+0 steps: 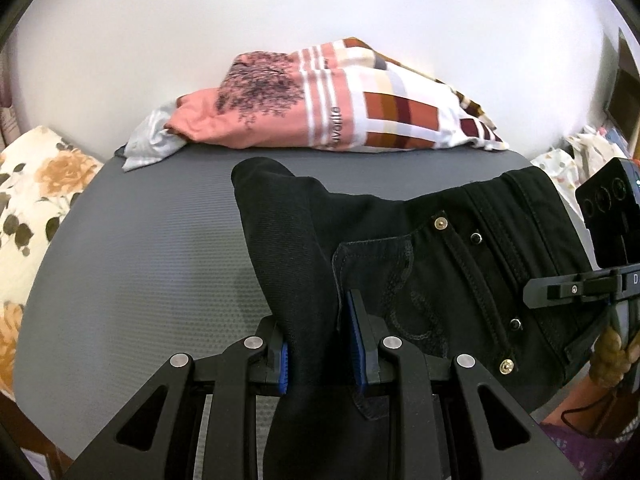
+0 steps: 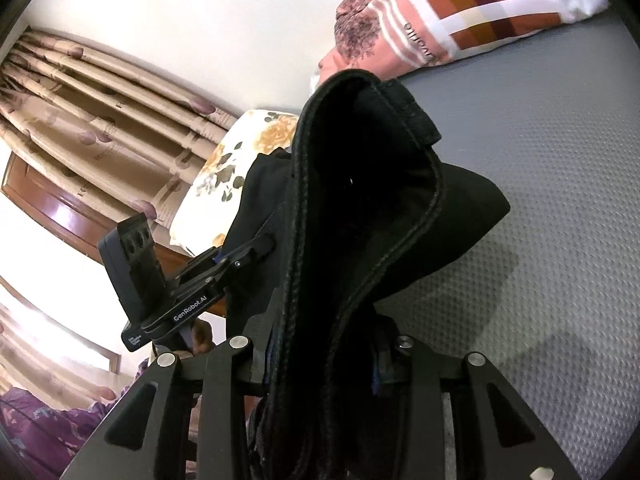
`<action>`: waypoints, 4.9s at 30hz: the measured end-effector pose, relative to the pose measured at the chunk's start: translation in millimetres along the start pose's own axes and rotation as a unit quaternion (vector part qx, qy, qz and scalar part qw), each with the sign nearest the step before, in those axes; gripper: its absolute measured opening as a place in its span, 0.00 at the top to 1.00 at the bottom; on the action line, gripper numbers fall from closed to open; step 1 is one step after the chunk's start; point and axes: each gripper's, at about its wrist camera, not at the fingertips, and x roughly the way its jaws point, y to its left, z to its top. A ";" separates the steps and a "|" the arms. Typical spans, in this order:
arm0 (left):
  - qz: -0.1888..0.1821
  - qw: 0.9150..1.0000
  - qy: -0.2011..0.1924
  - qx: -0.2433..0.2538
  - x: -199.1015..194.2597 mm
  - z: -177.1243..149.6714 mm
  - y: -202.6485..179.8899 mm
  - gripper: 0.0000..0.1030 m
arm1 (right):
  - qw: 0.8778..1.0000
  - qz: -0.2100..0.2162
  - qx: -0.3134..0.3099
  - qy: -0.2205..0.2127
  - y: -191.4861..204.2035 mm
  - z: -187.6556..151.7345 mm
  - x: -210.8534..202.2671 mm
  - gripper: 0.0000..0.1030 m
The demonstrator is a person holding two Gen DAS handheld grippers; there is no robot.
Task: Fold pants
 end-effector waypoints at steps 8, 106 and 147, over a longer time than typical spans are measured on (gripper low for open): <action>0.017 1.000 -0.008 -0.018 -0.3 6.7 35.1 0.76 | 1.000 0.011 -0.010 0.013 16.1 16.1 28.2 0.68; 0.093 0.994 -0.010 -0.056 163.9 87.3 187.1 0.52 | 0.999 -0.034 0.002 0.004 -71.2 162.0 146.7 0.66; 0.204 0.972 -0.056 -0.102 150.0 75.2 196.6 0.07 | 0.940 -0.272 -0.169 -0.117 -1.0 132.8 159.7 0.01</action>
